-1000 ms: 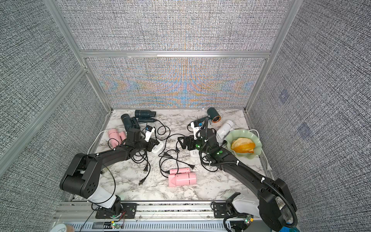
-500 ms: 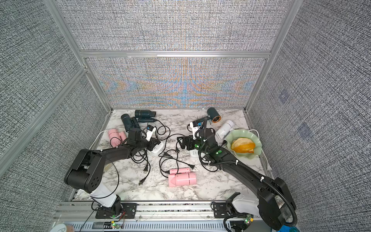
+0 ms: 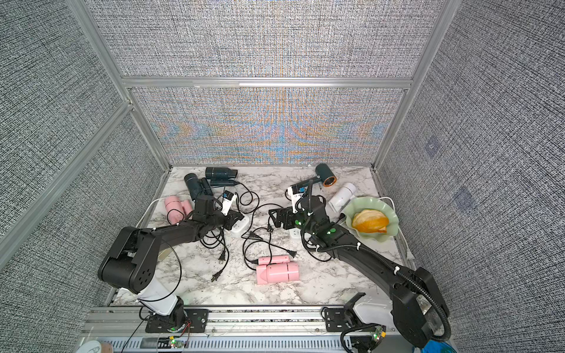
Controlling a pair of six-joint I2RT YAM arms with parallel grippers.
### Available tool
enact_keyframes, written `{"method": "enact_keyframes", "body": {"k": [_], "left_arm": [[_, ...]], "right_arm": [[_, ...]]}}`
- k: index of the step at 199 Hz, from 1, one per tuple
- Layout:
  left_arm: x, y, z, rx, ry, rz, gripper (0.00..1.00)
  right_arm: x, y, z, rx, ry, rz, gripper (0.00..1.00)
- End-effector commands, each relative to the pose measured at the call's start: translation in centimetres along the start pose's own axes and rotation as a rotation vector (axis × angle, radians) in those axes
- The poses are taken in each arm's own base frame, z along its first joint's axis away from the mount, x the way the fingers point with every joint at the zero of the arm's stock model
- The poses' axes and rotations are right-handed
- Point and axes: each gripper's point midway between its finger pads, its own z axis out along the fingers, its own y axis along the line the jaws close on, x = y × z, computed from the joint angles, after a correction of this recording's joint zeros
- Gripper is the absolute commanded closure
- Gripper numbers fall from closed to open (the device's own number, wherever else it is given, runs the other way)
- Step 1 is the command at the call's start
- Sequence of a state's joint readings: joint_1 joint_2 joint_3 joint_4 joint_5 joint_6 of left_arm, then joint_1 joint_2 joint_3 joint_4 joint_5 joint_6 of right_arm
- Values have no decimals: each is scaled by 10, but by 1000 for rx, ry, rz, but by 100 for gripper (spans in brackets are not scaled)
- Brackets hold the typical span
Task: Charge the blow dryers
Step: Insert the plug into the socket.
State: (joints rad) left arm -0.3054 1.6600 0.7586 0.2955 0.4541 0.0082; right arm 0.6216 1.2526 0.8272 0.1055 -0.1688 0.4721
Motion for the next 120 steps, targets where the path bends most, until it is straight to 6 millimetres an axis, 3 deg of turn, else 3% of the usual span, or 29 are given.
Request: {"method": "enact_keyframes", "body": {"k": [1,62,120], "left_arm": [[-4,4,1,-10,-7,16,90],[-10,0,5,21,-15,19,90],[-2,0,5,20,7,10,90]], "right_arm": [[-6,3,-1,-4,-18,-8,10],[-5,3,-1,-2,-14,-10,10],[-6,4,-1,-1,-14,-12,10]]}}
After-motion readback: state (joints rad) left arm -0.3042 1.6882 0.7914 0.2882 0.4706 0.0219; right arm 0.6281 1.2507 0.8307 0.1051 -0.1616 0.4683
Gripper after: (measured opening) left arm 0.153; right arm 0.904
